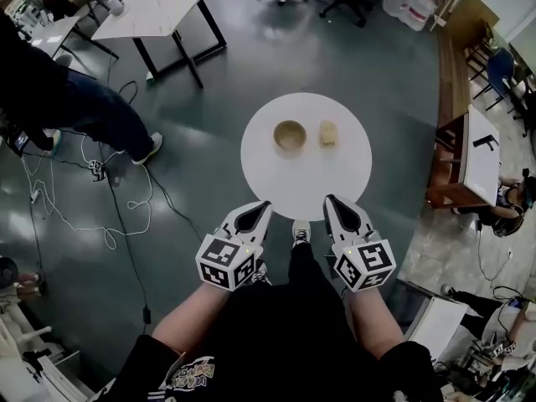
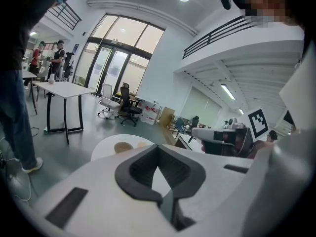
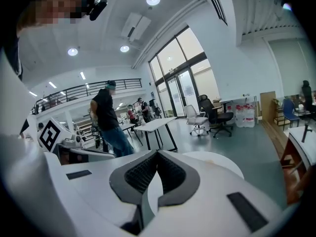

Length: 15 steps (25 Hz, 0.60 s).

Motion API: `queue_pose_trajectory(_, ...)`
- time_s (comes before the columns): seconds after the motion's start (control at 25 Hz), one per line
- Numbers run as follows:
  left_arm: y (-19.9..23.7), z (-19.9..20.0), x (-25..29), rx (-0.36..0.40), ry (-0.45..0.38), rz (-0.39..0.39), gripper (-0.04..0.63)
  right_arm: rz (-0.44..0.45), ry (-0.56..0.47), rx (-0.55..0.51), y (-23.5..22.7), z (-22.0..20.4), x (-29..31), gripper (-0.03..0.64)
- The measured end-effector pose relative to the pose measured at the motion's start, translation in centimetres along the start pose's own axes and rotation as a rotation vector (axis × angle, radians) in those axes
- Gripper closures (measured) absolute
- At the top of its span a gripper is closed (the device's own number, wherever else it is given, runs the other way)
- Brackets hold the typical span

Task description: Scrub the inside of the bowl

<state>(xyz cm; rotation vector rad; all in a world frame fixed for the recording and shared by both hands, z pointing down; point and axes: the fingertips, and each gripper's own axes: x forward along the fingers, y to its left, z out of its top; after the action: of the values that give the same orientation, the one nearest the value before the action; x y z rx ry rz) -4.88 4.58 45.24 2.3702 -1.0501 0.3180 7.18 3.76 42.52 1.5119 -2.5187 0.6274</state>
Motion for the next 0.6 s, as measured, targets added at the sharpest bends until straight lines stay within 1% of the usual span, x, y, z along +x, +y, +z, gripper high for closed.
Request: queue_pose_trajectory(0.6,2.0,-0.9,6.6,-0.037,0.065,0.077,0.589,0.002,0.078,0.037,-8.3,-2.1,4.3,0.596)
